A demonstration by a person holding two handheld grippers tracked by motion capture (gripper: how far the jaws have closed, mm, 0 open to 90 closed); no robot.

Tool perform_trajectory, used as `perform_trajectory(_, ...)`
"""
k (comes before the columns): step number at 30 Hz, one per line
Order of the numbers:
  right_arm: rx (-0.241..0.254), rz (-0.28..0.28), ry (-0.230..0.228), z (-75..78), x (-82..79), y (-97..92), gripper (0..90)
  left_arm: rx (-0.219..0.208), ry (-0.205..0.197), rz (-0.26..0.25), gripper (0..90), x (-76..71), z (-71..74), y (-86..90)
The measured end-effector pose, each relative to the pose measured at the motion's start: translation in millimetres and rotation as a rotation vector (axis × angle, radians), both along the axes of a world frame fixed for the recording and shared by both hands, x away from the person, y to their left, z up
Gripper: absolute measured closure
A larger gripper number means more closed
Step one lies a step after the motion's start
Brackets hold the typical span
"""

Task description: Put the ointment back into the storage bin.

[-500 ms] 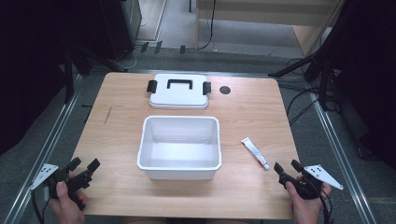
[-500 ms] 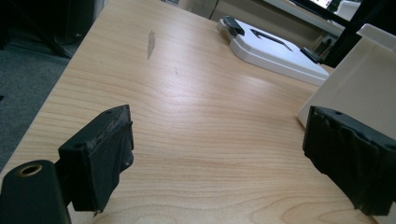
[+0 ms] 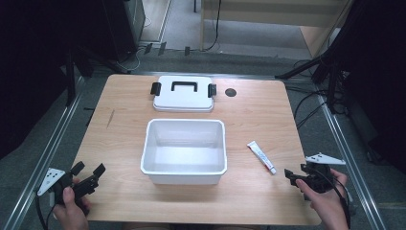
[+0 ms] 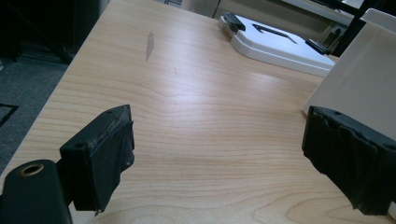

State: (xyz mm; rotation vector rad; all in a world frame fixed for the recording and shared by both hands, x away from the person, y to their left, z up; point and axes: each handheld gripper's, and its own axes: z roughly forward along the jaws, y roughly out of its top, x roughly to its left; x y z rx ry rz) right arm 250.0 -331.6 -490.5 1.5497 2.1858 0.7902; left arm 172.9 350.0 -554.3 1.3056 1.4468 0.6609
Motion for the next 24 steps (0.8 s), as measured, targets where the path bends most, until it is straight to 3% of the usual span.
perform_trajectory(7, -0.236, 0.144, 0.249, 18.9, 25.2, 24.1, 32.5, 0.012, 0.001, 0.005, 14.3, -0.1, -0.2, -0.9)
perform_trajectory(8, -0.236, 0.144, 0.249, 18.9, 25.2, 24.1, 32.5, 0.012, 0.001, 0.005, 14.2, -0.1, -0.2, -0.9)
perform_trajectory(9, -0.290, 0.204, 0.336, 21.1, 33.2, 33.7, 34.0, 0.012, 0.001, 0.007, 14.2, 0.1, -0.3, -1.0)
perform_trajectory(10, -0.305, 0.227, 0.372, 21.1, 35.8, 37.3, 37.6, 0.012, 0.001, 0.007, 14.2, 0.1, -0.3, -1.0)
perform_trajectory(11, -0.336, 0.286, 0.425, 19.9, 39.4, 42.3, 41.5, 0.013, 0.002, 0.010, 14.2, 0.2, -0.4, -1.1)
perform_trajectory(15, -0.409, 0.333, 0.562, 15.2, 52.7, 61.5, 42.5, 0.021, 0.003, 0.018, 14.2, 0.7, -0.7, -2.0)
perform_trajectory(19, -0.439, 0.362, 0.587, 14.1, 66.6, 76.4, 44.6, 0.026, 0.003, 0.011, 14.1, 1.0, -0.6, -2.5)
perform_trajectory(21, -0.454, 0.363, 0.576, 13.6, 73.3, 81.2, 45.4, 0.030, 0.006, 0.003, 14.2, 1.1, -0.5, -2.4)
perform_trajectory(24, -0.427, 0.339, 0.574, 11.8, 83.1, 84.9, 50.7, 0.032, 0.007, -0.003, 14.2, 1.5, -0.5, -2.6)
